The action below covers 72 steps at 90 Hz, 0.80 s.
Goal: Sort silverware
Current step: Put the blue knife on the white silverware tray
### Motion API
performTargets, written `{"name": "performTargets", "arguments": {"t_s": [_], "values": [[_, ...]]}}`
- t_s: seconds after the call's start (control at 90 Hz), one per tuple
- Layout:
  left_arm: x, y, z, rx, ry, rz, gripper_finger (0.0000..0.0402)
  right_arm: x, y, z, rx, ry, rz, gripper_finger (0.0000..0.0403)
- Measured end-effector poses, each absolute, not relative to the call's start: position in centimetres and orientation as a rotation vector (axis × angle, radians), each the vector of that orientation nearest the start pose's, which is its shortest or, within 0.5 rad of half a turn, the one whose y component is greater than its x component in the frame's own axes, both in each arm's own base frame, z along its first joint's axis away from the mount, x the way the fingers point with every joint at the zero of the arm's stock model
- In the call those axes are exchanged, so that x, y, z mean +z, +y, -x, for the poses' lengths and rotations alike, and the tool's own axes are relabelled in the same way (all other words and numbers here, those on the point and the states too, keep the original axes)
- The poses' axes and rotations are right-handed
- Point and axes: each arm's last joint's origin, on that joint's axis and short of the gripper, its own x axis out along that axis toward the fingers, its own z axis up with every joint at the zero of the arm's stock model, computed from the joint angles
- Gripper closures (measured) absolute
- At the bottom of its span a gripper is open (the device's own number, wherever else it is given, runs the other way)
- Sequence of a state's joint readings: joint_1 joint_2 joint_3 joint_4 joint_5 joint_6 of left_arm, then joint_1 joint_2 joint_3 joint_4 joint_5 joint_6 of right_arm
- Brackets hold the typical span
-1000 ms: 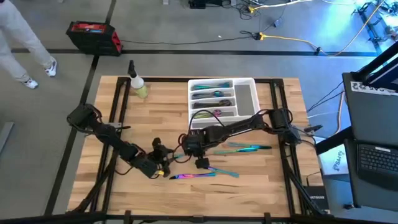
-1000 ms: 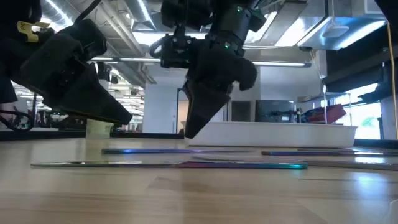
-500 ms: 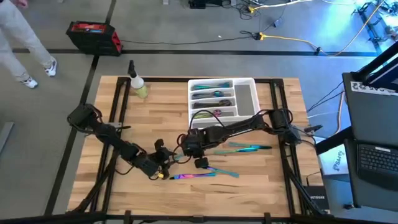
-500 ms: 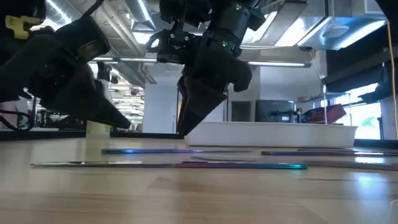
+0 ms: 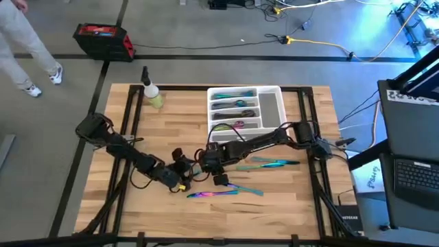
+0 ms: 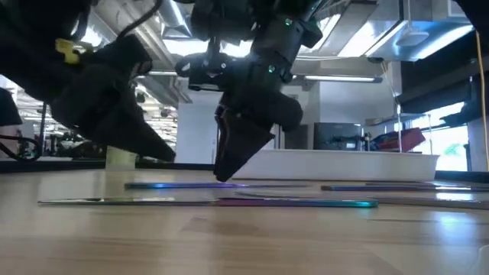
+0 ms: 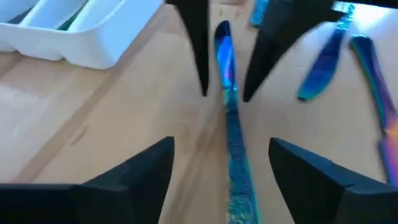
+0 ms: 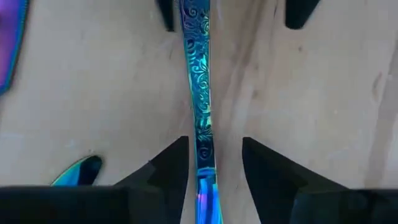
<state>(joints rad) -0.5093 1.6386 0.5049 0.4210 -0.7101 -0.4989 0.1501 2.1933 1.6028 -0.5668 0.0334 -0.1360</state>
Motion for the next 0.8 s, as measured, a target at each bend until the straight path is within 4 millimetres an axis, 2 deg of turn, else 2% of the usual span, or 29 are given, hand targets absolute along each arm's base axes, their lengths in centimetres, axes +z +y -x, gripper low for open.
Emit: {"name": "performTargets", "arguments": {"t_s": [0.189,0.444,0.656,0.8], "values": [[10.8,-11.4,-24.0,0.305,0.528,0.088,0.0140,14.3,6.7,-44.5,0.196,1.139,0.225,0.0269],[8.4,-11.8,-24.4,0.308,0.550,0.163,0.0139,14.5,6.7,-44.8,0.201,1.102,0.219,0.0269],[8.2,-11.8,-24.5,0.345,0.521,0.179,0.0139,14.3,6.8,-44.9,0.222,1.107,0.201,0.0269],[8.2,-11.8,-24.5,0.345,0.524,0.171,0.0139,13.8,6.1,-44.8,0.216,1.141,0.190,0.0269]]}}
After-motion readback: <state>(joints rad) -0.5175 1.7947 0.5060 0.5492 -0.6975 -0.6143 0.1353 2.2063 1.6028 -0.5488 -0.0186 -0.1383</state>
